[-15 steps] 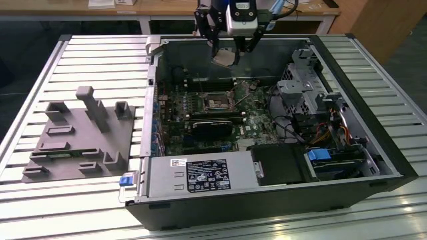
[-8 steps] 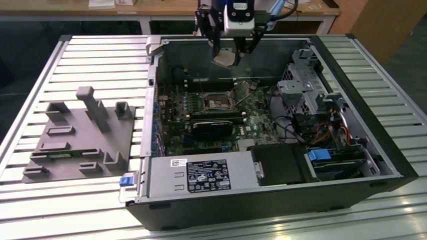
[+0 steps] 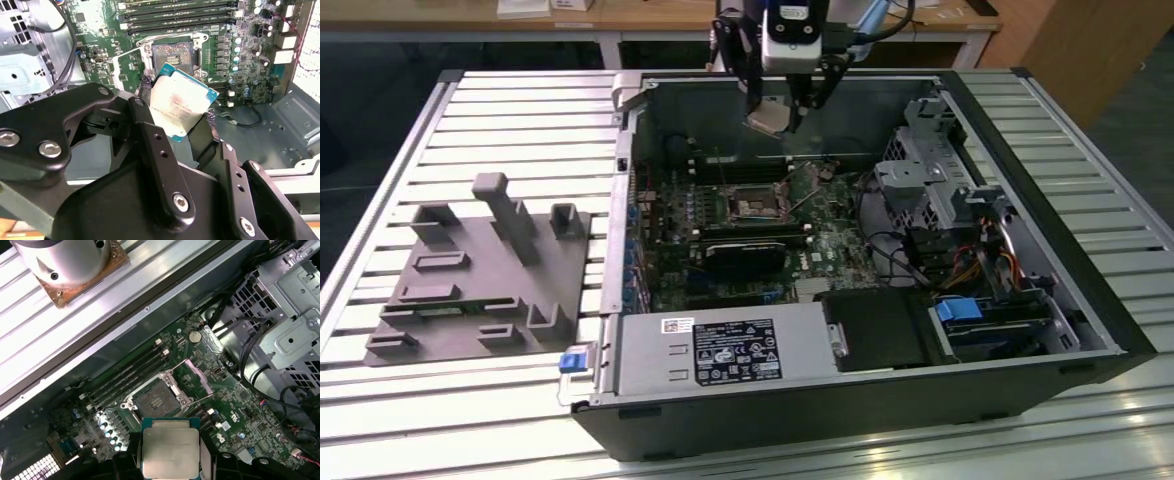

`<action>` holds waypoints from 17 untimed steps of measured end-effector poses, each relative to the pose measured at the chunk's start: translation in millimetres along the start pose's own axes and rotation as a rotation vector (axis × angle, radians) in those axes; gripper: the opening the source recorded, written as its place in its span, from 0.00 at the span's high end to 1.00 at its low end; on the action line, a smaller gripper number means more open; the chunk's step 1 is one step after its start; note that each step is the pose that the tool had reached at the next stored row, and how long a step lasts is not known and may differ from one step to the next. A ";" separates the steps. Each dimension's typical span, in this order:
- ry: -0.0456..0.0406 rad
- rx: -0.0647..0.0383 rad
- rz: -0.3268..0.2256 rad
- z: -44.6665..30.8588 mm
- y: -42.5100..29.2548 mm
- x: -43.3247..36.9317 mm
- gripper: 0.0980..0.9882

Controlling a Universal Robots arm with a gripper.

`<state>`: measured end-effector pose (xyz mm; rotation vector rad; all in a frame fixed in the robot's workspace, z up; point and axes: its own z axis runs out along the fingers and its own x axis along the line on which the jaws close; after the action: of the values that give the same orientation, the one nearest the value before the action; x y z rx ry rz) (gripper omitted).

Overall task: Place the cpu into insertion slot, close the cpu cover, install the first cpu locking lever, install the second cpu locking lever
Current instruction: 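Place the cpu into insertion slot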

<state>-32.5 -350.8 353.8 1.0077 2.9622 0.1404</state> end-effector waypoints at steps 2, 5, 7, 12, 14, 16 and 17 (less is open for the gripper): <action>-0.0016 0.000 0.017 0.1 0.0 0.0 0.50; -0.0036 -0.001 0.040 0.2 0.0 0.0 0.50; -0.0050 -0.001 0.056 0.3 0.0 0.0 0.50; -0.0079 -0.002 0.089 0.5 0.0 0.0 0.50; -0.0090 -0.002 0.101 0.6 0.0 0.0 0.50; -0.0099 -0.002 0.112 0.6 -0.1 0.0 0.50; -0.0104 -0.002 0.117 0.7 -0.1 0.0 0.50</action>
<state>-32.4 -350.8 353.1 1.1780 2.8931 0.1390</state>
